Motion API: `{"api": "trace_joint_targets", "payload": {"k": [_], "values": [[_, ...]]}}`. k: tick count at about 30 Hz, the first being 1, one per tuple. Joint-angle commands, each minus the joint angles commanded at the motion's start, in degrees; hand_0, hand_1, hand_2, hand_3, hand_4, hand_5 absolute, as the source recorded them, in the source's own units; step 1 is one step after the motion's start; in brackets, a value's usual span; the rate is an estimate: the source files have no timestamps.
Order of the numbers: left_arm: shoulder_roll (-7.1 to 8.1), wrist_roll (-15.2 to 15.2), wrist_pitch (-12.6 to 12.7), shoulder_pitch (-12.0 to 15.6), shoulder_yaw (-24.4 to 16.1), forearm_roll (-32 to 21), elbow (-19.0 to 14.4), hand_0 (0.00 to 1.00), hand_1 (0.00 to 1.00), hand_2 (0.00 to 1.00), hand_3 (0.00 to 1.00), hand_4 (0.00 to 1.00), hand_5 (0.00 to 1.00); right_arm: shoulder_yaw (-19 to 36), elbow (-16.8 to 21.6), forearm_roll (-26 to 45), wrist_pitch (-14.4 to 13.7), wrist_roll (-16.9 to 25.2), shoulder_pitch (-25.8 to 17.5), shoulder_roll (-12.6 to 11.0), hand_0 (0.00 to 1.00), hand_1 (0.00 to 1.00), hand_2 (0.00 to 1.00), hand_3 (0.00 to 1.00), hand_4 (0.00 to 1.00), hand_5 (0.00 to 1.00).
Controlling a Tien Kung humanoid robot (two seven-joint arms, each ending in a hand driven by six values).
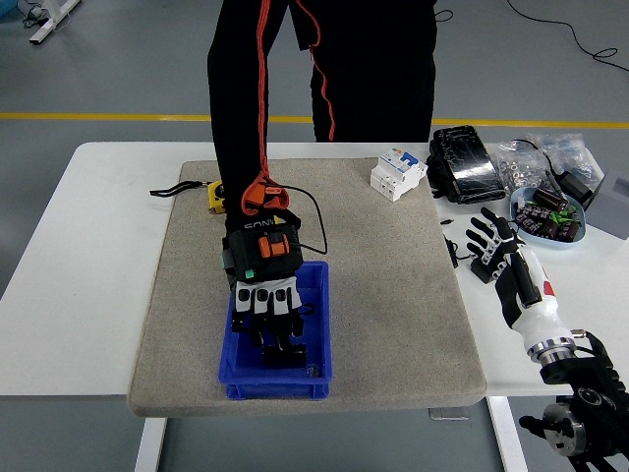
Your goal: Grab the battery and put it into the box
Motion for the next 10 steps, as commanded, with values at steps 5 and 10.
{"api": "trace_joint_targets", "payload": {"k": [5, 10], "values": [[-0.05, -0.08, 0.05, -0.16, 0.25, -0.40, 0.00, 0.565, 0.582, 0.625, 0.584, 0.635, 0.602, 0.08, -0.10, 0.07, -0.10, -0.04, 0.03, 0.01, 0.903, 0.856, 0.886, 0.911, 0.998, 0.926], [-0.08, -0.06, 0.03, -0.19, 0.33, -0.49, 0.00, 0.565, 0.582, 0.625, 0.584, 0.635, 0.602, 0.03, -0.12, 0.15, -0.22, -0.06, 0.04, 0.03, 0.903, 0.856, 0.886, 0.911, 0.998, 0.926]]}}
